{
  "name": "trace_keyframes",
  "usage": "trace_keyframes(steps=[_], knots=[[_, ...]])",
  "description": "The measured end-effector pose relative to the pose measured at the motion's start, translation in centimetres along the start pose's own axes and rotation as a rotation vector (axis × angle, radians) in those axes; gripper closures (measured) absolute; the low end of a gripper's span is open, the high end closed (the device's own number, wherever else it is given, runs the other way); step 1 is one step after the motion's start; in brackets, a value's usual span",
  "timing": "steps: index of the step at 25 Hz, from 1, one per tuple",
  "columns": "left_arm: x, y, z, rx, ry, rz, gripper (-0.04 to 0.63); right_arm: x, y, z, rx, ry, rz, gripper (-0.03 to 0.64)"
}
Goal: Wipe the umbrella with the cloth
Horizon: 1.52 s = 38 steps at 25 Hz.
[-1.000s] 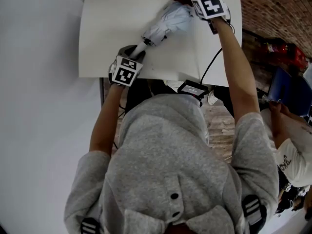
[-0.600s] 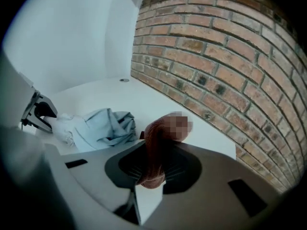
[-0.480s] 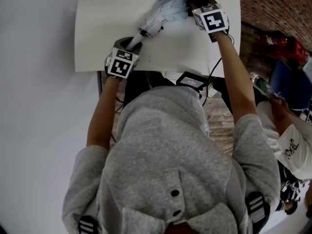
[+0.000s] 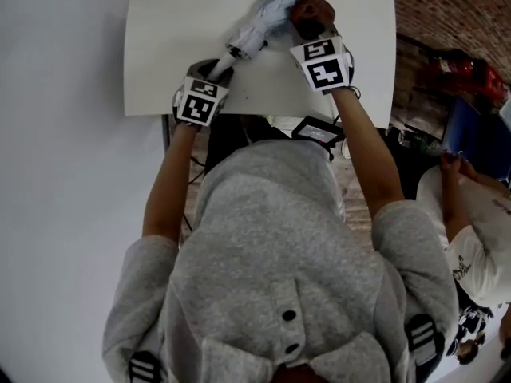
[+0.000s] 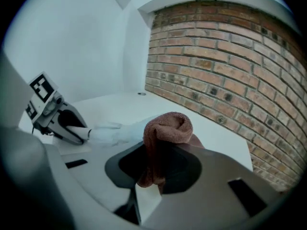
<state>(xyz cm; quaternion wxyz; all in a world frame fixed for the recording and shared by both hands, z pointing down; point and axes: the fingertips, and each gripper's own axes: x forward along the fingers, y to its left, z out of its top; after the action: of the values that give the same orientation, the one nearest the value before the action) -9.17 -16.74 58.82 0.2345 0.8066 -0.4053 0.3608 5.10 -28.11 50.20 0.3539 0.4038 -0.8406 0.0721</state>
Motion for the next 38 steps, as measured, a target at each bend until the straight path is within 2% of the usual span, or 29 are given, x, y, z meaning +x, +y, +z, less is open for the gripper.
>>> trace_keyframes(steps=[3,5,11,16,21,24,27,29,30,31,32,35,38], knots=[[0.1,-0.1,-0.1,0.003,0.001,0.001,0.437,0.2,4.6,-1.3,-0.073,0.027,0.102,0.541],[0.0,-0.2,0.0,0.003,0.005,0.000,0.436,0.5,7.0,-1.8,-0.081,0.043,0.161,0.541],[0.0,0.0,0.4,-0.001,0.004,0.009,0.437,0.6,10.9,-0.7,-0.029,0.026,0.318,0.541],[0.2,0.1,0.2,0.001,-0.006,0.012,0.437,0.1,13.7,1.4,0.041,-0.011,0.492,0.541],[-0.1,-0.1,0.0,0.005,-0.011,0.015,0.437,0.2,15.4,4.9,0.044,-0.055,0.561,0.541],[-0.3,-0.4,0.2,0.007,-0.012,0.018,0.437,-0.2,16.3,8.5,0.156,-0.126,0.654,0.541],[-0.5,-0.6,0.5,0.007,-0.012,0.025,0.437,-0.1,16.3,12.3,0.409,-0.187,0.794,0.541],[-0.5,-0.7,0.6,0.006,-0.010,0.024,0.437,1.0,15.4,13.3,0.575,-0.182,0.837,0.541],[-0.5,-0.9,0.5,0.005,-0.008,0.023,0.437,1.9,14.7,13.1,0.603,-0.159,0.814,0.541],[-0.4,-1.0,0.5,0.004,-0.006,0.022,0.437,3.0,13.8,12.4,0.584,-0.121,0.756,0.541],[-0.3,-1.2,0.4,0.003,-0.004,0.020,0.437,3.9,12.8,11.4,0.527,-0.071,0.678,0.541],[-0.3,-1.4,0.3,0.001,-0.007,0.019,0.437,5.9,9.9,8.6,0.261,0.082,0.460,0.541],[-0.6,-1.3,0.4,-0.001,-0.008,0.016,0.437,6.4,6.7,7.4,0.086,0.157,0.318,0.540]])
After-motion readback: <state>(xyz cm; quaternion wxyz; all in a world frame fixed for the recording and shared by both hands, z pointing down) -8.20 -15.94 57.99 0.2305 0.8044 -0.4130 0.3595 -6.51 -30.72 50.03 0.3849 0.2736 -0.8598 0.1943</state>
